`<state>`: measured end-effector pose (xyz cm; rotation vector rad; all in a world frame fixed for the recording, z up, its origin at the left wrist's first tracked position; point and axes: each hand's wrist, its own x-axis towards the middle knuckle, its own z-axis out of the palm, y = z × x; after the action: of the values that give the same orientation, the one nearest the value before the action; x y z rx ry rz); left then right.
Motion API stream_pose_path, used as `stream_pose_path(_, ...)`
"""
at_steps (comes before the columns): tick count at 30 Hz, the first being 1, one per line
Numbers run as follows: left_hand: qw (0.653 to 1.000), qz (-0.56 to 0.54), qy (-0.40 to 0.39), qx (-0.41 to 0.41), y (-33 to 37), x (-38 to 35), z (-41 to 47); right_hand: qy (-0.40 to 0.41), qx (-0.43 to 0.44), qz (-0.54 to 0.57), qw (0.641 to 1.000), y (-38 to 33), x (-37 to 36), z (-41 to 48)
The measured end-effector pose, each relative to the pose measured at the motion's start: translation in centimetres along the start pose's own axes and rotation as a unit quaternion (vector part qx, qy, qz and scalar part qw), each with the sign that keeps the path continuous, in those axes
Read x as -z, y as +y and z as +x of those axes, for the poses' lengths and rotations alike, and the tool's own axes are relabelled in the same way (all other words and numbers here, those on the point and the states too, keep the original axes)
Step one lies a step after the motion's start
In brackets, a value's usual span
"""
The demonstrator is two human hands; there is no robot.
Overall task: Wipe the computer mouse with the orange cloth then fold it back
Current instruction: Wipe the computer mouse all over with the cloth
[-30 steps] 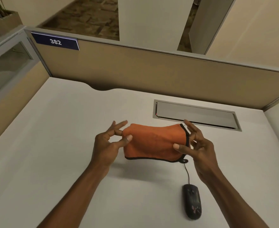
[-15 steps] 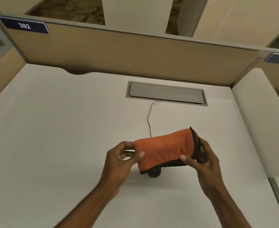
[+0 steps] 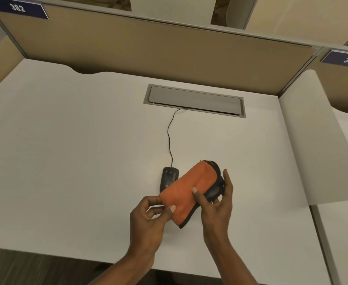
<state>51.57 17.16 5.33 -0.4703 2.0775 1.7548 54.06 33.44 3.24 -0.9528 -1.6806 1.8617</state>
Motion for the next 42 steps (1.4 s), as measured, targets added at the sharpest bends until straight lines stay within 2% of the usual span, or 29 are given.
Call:
stream_pose_path(3,1.0,0.001,0.009,0.009,-0.6,-0.5,-0.4,-0.025,0.062,-0.133,0.989,0.1,-0.5,-0.1)
stream_pose_path(6,1.0,0.022,-0.001,0.003,-0.8,-0.6,-0.1,-0.054,0.107,-0.22,0.968,0.3,-1.3,0.1)
stream_pose_path(11,0.997,0.055,-0.051,-0.013,-1.6,0.1,1.3,-0.091,0.127,-0.278,0.948,0.3,-1.8,1.6)
stream_pose_path(15,0.98,0.159,-0.106,-0.052,-2.5,1.8,2.9,-0.104,0.142,-0.302,0.937,0.0,-1.7,3.7)
stream_pose_path(18,0.943,0.255,-0.153,-0.146,-2.5,3.4,5.3,-0.118,0.142,-0.313,0.932,0.2,-1.7,4.8)
stream_pose_path(22,0.862,0.415,-0.1,-0.274,-1.0,4.4,10.0,-0.129,0.129,-0.321,0.929,0.7,-1.8,5.3)
stream_pose_path(24,0.841,0.444,-0.109,-0.29,-0.1,3.9,12.1,-0.131,0.122,-0.321,0.93,1.0,-2.0,5.4)
stream_pose_path(28,0.811,0.453,-0.236,-0.285,0.5,2.4,14.9,-0.148,0.102,-0.323,0.929,1.6,-2.5,5.2)
stream_pose_path(30,0.798,0.451,-0.273,-0.293,0.6,1.7,15.4,-0.161,0.1,-0.34,0.921,1.8,-2.6,5.1)
stream_pose_path(35,0.794,0.433,-0.304,-0.298,0.4,0.7,15.6,-0.192,0.108,-0.373,0.901,2.5,-2.2,5.0)
stream_pose_path(38,0.797,0.429,-0.297,-0.304,0.0,0.7,15.8,-0.219,0.113,-0.413,0.877,2.9,-1.8,4.6)
stream_pose_path(42,0.812,0.42,-0.281,-0.293,-0.2,0.6,16.3,-0.211,0.12,-0.461,0.853,3.5,-1.8,3.6)
